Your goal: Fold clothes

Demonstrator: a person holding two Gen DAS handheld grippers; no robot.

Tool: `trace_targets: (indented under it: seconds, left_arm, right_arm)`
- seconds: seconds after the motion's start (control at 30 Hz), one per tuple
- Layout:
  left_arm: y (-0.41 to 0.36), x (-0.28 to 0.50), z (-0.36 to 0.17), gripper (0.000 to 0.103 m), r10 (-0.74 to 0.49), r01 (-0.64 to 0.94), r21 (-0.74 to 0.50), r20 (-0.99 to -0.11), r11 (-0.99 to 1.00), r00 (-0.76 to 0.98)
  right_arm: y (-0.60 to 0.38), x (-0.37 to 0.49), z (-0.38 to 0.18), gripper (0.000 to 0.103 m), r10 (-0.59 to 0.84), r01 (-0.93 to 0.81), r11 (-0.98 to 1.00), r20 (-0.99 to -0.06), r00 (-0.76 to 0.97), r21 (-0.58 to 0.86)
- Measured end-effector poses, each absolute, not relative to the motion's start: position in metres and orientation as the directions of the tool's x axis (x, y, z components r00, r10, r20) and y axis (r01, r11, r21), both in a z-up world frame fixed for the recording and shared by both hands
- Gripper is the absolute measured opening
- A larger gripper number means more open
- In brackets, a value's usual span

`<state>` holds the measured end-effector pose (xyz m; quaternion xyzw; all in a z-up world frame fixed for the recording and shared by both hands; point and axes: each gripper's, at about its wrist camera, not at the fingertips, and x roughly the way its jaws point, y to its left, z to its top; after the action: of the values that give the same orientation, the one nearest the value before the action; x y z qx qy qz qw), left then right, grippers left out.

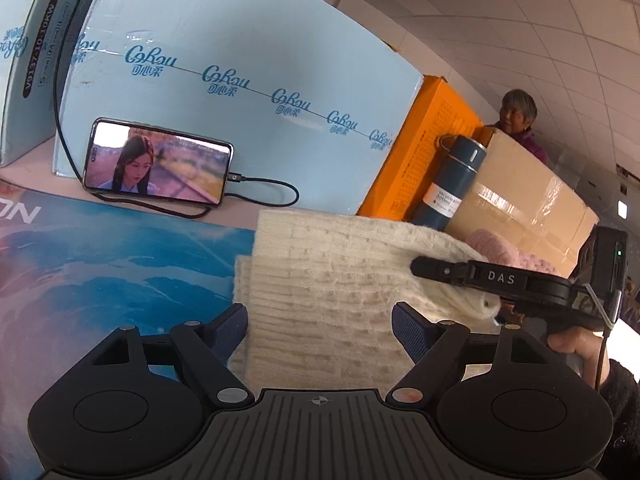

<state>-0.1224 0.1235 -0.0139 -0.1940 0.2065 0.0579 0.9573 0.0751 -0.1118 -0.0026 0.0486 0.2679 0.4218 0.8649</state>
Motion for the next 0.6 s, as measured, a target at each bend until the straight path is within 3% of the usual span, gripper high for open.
trace_targets:
  seconds: [0.07,0.13,0.27,0.37,0.6]
  left_arm:
    - [0.119,-0.122,-0.014,0.081,0.042,-0.195,-0.318,-0.429,0.928,0.902]
    - [0.120,-0.122,-0.014,0.081,0.046,-0.201,-0.319,-0.432,0.926,0.901]
    - [0.121,-0.122,-0.015,0.081,0.051,-0.207,-0.319,-0.437,0.925,0.898]
    - [0.120,-0.121,-0.015,0.081,0.045,-0.201,-0.312,-0.441,0.929,0.896]
    - [0.120,-0.120,-0.014,0.082,0.046,-0.205,-0.315,-0.446,0.927,0.894]
  right_arm:
    - [-0.114,0.078,-0.007,0.059,0.740,-0.675,0.662,-0.427,0.520,0.326]
    - [-0.122,0.076,-0.006,0.067,0.719,-0.642,0.691,-0.417,0.557,0.333]
    - [-0.139,0.059,0.002,0.070,0.671,-0.589,0.741,-0.310,0.673,0.323]
    - [-0.152,0.052,0.009,0.083,0.650,-0.577,0.754,-0.223,0.727,0.315]
    - [-0.159,0.059,0.007,0.081,0.664,-0.559,0.739,-0.262,0.701,0.377]
